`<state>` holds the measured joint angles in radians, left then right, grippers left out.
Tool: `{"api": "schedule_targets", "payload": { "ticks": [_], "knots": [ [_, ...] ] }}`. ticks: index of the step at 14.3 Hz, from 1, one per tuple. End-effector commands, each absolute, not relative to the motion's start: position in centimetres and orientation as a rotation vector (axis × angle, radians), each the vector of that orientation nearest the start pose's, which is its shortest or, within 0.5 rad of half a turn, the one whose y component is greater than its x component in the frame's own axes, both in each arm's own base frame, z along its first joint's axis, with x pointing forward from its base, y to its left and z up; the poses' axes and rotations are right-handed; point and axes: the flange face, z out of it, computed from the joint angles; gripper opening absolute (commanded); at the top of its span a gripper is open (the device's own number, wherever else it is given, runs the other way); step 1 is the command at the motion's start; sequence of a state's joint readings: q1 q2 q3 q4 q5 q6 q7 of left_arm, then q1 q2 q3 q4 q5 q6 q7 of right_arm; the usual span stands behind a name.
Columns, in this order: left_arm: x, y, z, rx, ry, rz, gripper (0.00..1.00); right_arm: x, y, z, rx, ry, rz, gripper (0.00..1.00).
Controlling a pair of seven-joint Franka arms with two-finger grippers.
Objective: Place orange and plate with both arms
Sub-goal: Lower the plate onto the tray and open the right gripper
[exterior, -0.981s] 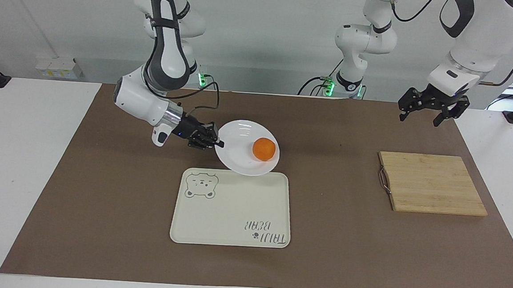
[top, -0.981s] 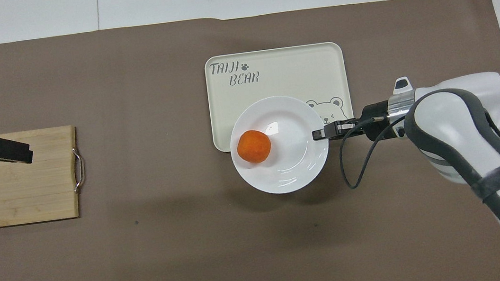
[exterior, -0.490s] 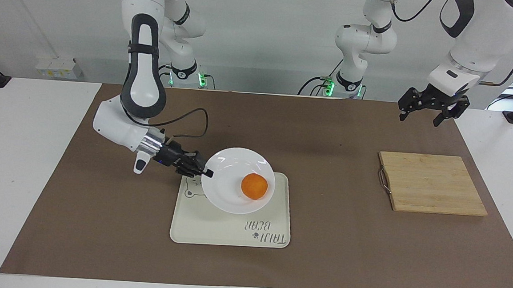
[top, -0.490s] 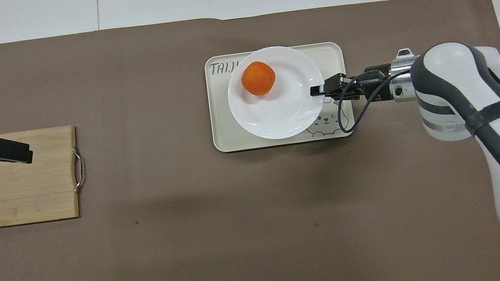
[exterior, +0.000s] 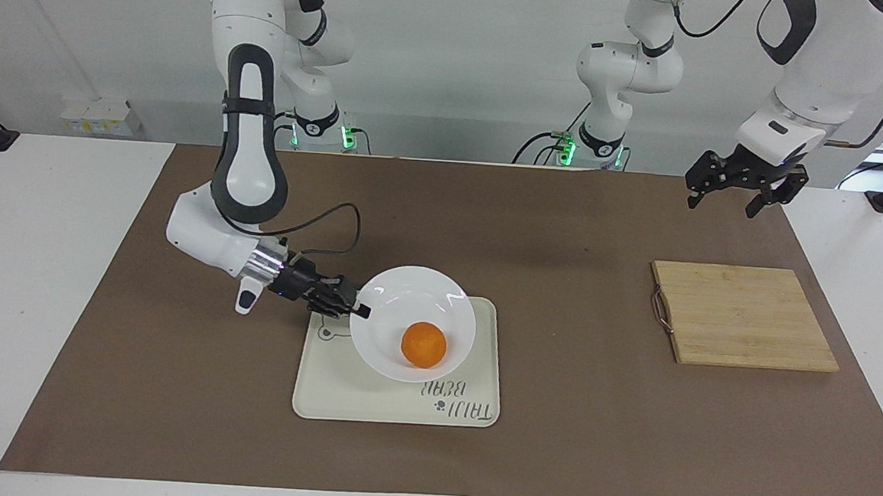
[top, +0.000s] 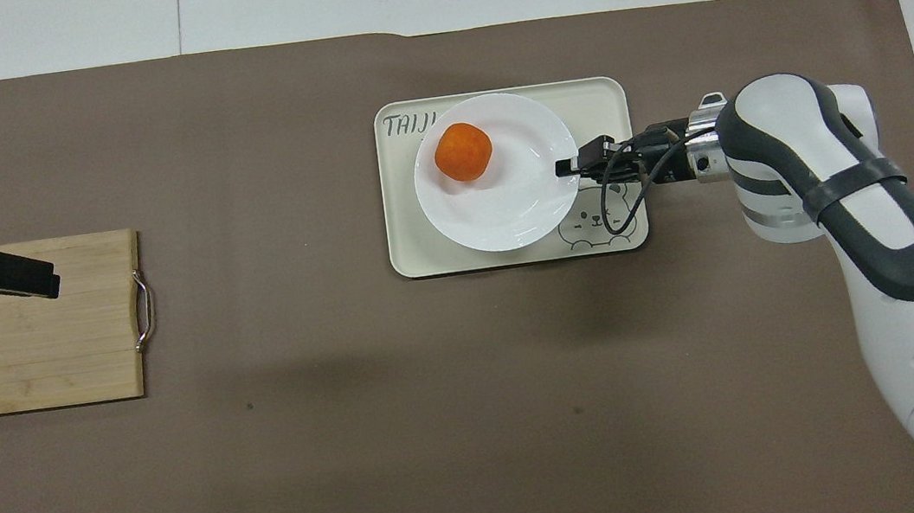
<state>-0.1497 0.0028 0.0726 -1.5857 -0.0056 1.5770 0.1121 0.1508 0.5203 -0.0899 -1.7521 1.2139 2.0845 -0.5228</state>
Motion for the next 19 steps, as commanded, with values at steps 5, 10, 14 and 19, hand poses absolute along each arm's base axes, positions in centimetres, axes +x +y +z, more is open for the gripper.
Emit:
{"api": "schedule_targets", "payload": {
  "ticks": [5, 10, 14, 19],
  "knots": [
    [54.9, -4.0, 62.0, -3.130, 0.279, 0.010, 1.00, 66.3, 6.9, 27.7, -2.274, 0.061, -0.085, 0.00],
    [54.9, -4.0, 62.0, -3.130, 0.277, 0.010, 1.00, 66.2, 8.0, 27.5, -2.288, 0.062, -0.093, 0.00],
    [54.9, -4.0, 62.0, -3.130, 0.279, 0.010, 1.00, 66.1, 8.8, 27.3, -2.316, 0.040, -0.099, 0.11],
    [54.9, -4.0, 62.0, -3.130, 0.279, 0.010, 1.00, 66.8, 8.1, 28.6, -2.407, -0.012, -0.157, 1.00]
  ]
}}
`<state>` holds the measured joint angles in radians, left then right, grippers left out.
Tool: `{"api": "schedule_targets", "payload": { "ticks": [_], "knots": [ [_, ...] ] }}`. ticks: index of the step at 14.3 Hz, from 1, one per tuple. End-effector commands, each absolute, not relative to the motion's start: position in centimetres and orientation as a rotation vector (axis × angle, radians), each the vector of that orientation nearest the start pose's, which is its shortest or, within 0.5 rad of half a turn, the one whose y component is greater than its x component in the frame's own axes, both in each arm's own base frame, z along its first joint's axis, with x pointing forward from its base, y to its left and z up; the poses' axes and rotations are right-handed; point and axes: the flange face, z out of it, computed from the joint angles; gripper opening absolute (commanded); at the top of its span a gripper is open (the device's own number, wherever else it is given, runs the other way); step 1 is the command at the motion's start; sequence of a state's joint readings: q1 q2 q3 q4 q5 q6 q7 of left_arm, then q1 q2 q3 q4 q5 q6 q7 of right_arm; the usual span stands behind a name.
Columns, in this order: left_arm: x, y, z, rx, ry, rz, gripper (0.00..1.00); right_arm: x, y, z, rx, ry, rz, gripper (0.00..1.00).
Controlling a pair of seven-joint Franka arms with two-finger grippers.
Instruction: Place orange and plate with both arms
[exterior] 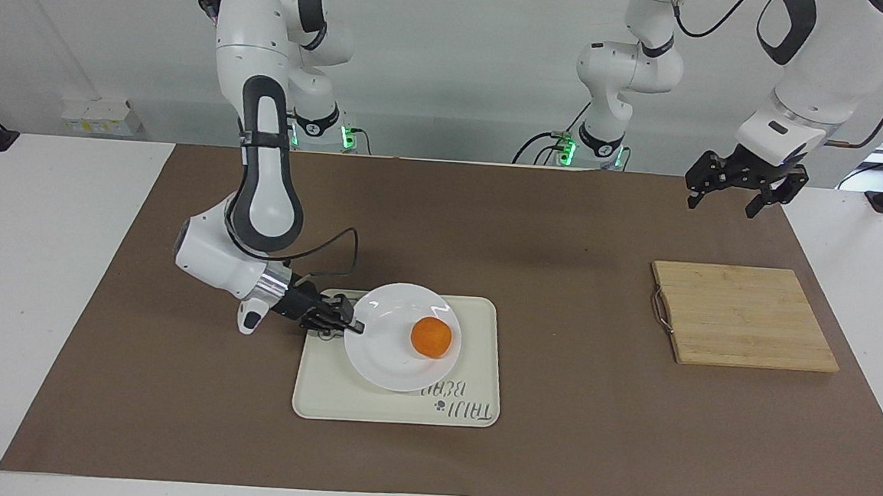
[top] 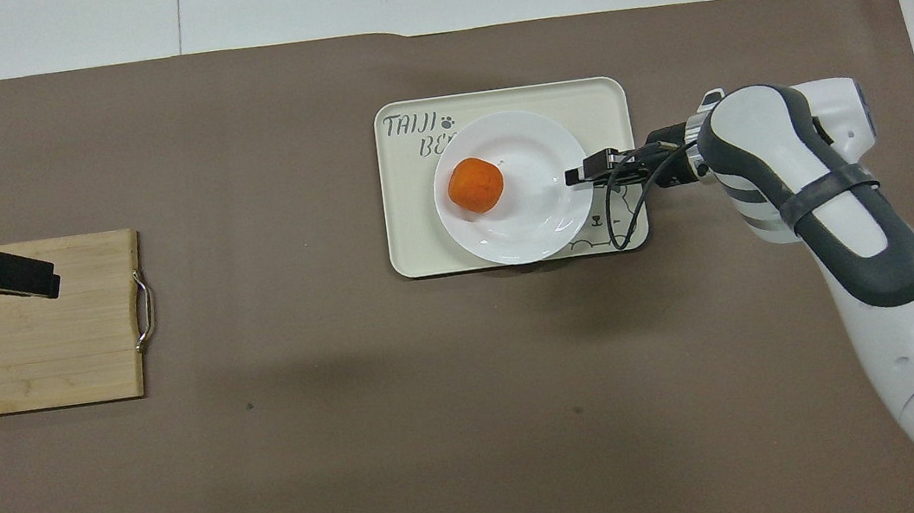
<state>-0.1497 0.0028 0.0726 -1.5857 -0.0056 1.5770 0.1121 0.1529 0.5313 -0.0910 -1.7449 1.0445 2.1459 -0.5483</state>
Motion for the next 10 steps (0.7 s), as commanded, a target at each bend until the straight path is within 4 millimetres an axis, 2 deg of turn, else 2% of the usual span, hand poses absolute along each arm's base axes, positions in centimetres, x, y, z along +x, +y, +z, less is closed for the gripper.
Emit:
{"api": "schedule_targets", "payload": {
  "ticks": [1, 4, 6, 8, 10],
  "knots": [
    [54.9, -4.0, 62.0, -3.130, 0.279, 0.010, 1.00, 66.9, 8.2, 28.8, -2.442, -0.034, -0.170, 1.00],
    [55.0, -4.0, 62.1, -3.130, 0.279, 0.007, 1.00, 67.1, 7.0, 31.0, -2.551, -0.082, -0.180, 1.00],
    [55.0, -4.0, 62.1, -3.130, 0.277, 0.007, 1.00, 67.1, 6.3, 33.5, -2.674, -0.132, -0.183, 1.00],
    [54.9, -4.0, 62.0, -3.130, 0.279, 0.010, 1.00, 66.7, 6.2, 37.5, -2.806, -0.113, -0.199, 1.00],
    [54.9, -4.0, 62.0, -3.130, 0.277, 0.010, 1.00, 65.5, 5.2, 42.2, -2.933, -0.074, -0.202, 1.00]
  ]
}}
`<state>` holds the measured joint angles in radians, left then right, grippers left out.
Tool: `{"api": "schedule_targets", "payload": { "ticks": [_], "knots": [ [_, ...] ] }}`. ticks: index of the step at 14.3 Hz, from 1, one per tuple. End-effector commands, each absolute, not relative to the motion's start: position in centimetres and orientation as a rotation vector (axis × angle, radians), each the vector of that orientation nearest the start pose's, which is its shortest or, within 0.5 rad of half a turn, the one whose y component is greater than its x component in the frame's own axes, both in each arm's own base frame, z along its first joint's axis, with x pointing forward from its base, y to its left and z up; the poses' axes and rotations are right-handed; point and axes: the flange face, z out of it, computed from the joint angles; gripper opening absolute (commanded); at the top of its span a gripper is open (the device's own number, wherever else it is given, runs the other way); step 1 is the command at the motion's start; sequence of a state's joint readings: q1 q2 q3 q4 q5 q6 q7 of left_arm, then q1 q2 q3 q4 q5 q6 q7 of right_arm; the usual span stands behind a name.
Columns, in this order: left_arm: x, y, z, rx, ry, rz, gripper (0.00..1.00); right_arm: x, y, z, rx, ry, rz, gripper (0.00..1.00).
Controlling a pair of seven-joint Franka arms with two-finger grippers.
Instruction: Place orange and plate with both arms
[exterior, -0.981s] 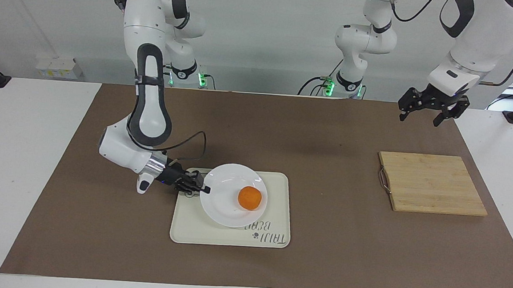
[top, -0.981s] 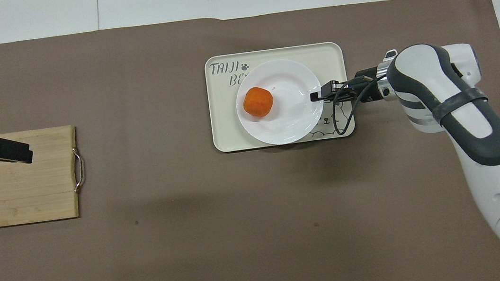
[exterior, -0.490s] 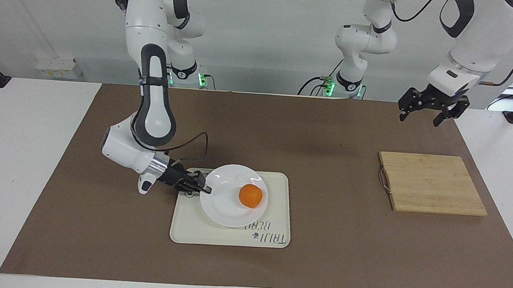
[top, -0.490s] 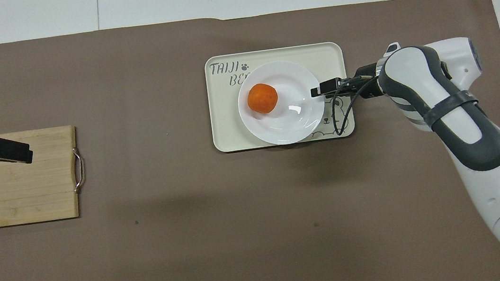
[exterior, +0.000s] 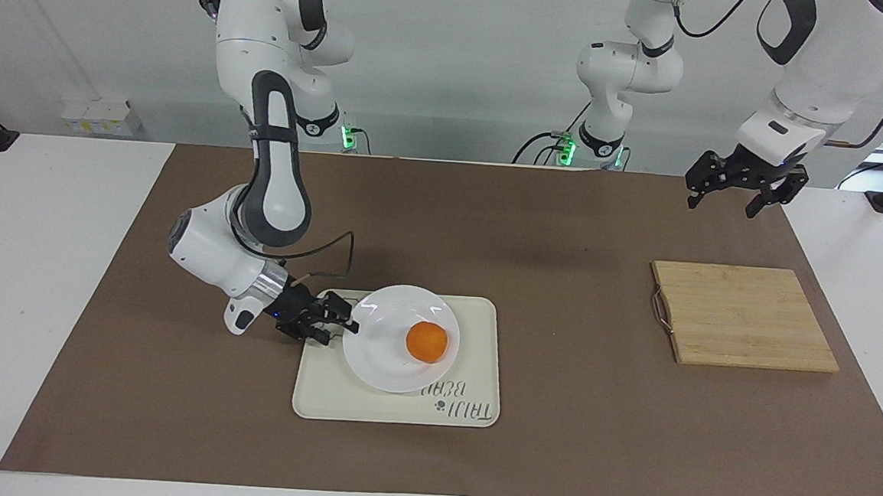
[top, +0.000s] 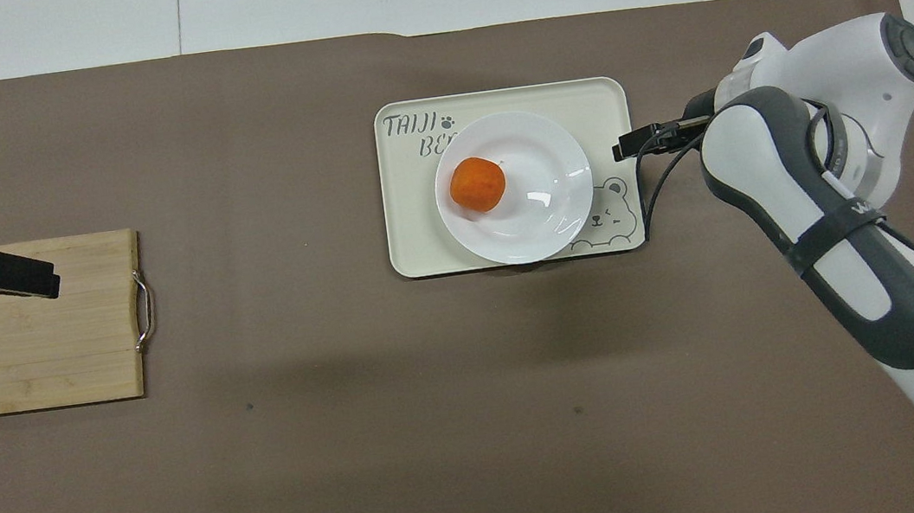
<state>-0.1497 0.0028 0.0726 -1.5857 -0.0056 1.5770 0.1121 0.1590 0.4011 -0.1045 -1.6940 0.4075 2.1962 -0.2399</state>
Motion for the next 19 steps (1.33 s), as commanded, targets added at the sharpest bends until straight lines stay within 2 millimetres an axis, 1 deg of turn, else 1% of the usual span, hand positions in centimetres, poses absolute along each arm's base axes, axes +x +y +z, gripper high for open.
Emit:
{"api": "schedule_targets", "payload": {
  "ticks": [1, 4, 6, 7, 8, 10, 11, 13, 14, 15, 18, 19],
  "knots": [
    [54.9, -4.0, 62.0, -3.130, 0.277, 0.010, 1.00, 64.6, 4.8, 43.6, -2.958, -0.027, -0.143, 1.00],
    [55.0, -4.0, 62.1, -3.130, 0.277, 0.007, 1.00, 62.7, 2.0, 47.1, -2.960, 0.206, -0.065, 1.00],
    [54.9, -4.0, 62.0, -3.130, 0.279, 0.010, 1.00, 61.1, -0.1, 49.4, -2.964, 0.355, -0.009, 1.00],
    [54.9, -4.0, 62.0, -3.130, 0.279, 0.010, 1.00, 60.1, -1.6, 50.3, -2.976, 0.422, 0.035, 1.00],
    [55.0, -4.0, 62.1, -3.130, 0.277, 0.007, 1.00, 59.1, -3.1, 51.4, -2.992, 0.459, 0.058, 1.00],
    [54.9, -4.0, 62.0, -3.130, 0.277, 0.010, 1.00, 57.5, -5.1, 53.4, -3.031, 0.489, 0.080, 1.00],
    [54.9, -4.0, 62.0, -3.130, 0.277, 0.010, 1.00, 56.9, -5.7, 54.6, -3.053, 0.485, 0.055, 1.00],
    [54.9, -4.0, 62.0, -3.130, 0.279, 0.010, 1.00, 55.5, -5.8, 57.7, -3.104, 0.449, -0.009, 1.00],
    [54.9, -4.0, 62.0, -3.130, 0.279, 0.010, 1.00, 54.6, -5.4, 59.1, -3.120, 0.429, -0.024, 1.00],
    [54.9, -4.0, 62.0, -3.130, 0.279, 0.010, 1.00, 53.9, -5.0, 59.9, -3.125, 0.410, -0.010, 1.00],
    [55.0, -4.0, 62.1, -3.130, 0.277, 0.007, 1.00, 53.0, -4.2, 63.3, -3.133, 0.338, -0.034, 1.00],
    [55.0, -4.0, 62.1, -3.130, 0.279, 0.007, 1.00, 52.9, -4.2, 64.8, -3.138, 0.295, -0.055, 1.00]
  ]
}}
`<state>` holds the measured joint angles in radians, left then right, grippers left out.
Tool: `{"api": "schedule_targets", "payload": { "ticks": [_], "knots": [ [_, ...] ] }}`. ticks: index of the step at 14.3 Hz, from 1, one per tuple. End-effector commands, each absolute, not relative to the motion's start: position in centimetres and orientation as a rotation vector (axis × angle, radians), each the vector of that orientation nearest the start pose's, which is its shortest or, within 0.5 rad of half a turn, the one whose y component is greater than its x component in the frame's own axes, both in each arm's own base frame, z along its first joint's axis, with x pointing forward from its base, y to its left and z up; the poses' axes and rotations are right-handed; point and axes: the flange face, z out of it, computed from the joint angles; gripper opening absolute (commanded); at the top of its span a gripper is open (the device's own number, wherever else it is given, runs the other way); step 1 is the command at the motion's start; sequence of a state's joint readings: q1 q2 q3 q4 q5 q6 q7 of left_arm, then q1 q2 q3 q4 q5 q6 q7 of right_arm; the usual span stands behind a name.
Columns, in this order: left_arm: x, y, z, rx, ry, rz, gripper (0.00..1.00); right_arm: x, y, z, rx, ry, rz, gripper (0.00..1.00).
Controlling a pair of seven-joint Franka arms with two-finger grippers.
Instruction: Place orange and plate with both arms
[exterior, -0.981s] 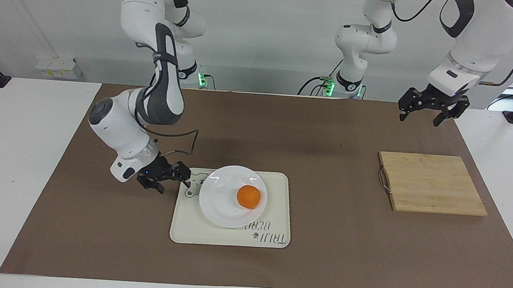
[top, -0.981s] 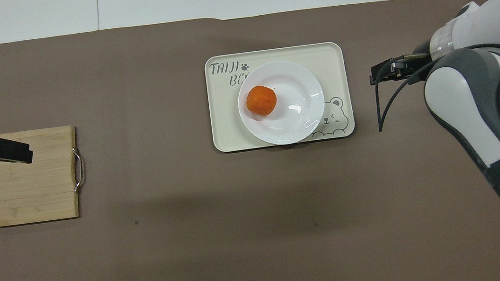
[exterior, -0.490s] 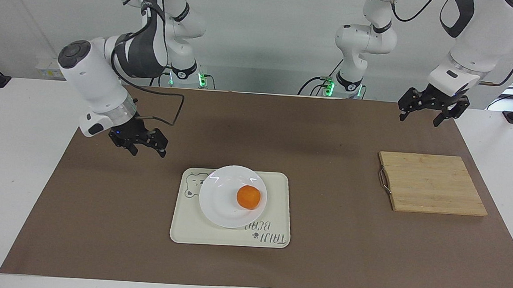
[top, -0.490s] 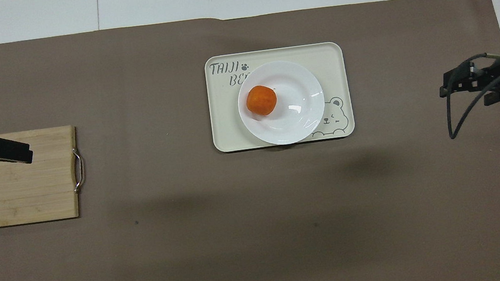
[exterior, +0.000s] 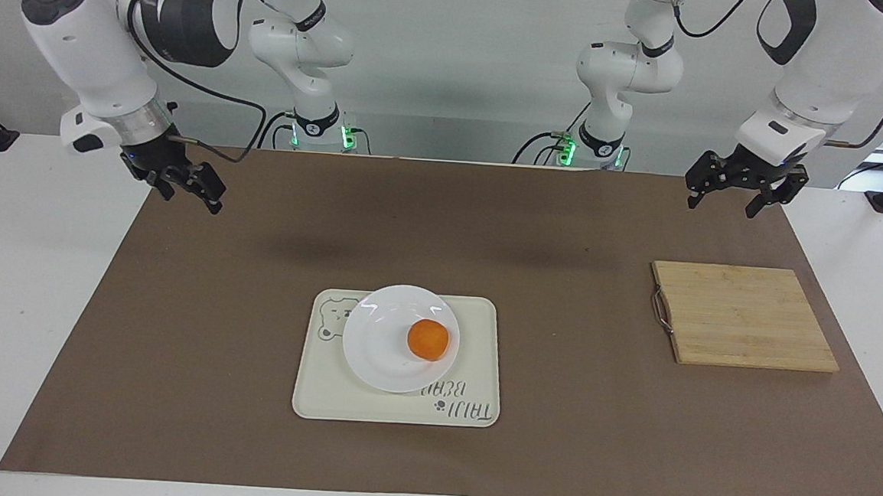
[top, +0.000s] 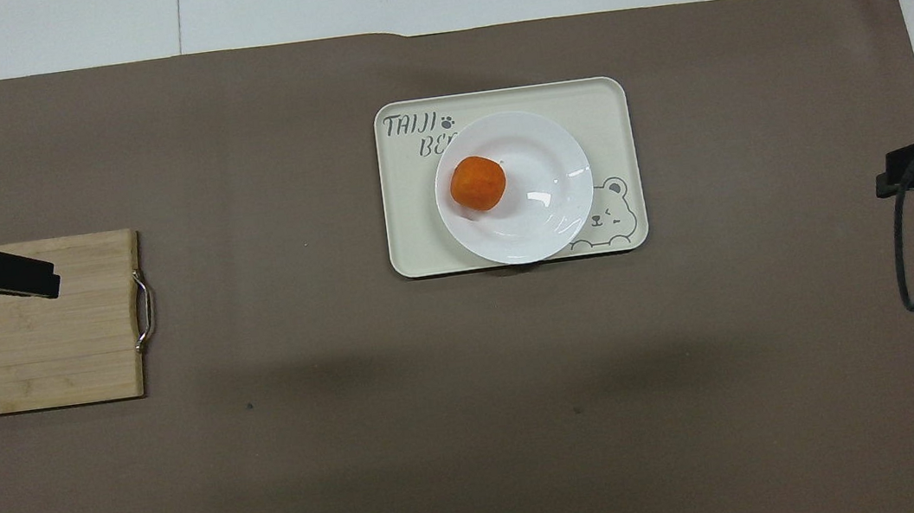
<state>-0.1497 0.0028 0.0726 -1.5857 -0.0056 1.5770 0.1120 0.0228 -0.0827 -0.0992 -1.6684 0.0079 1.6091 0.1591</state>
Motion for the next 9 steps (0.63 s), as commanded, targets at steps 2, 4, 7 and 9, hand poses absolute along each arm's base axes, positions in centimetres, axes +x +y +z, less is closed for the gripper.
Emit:
{"api": "schedule_targets", "payload": {
  "ticks": [2, 4, 7, 9],
  "knots": [
    [55.0, -4.0, 62.1, -3.130, 0.277, 0.007, 1.00, 52.3, -4.2, 66.9, -3.165, 0.216, -0.060, 1.00],
    [54.9, -4.0, 62.0, -3.130, 0.279, 0.010, 1.00, 51.9, -3.6, 67.5, -3.171, 0.199, -0.048, 1.00],
    [55.0, -4.0, 62.1, -3.130, 0.277, 0.007, 1.00, 50.6, -3.8, 67.5, -3.155, 0.195, -0.038, 1.00],
    [54.9, -4.0, 62.0, -3.130, 0.279, 0.010, 1.00, 49.6, -3.7, 67.1, -3.153, 0.192, -0.009, 1.00]
  ]
}}
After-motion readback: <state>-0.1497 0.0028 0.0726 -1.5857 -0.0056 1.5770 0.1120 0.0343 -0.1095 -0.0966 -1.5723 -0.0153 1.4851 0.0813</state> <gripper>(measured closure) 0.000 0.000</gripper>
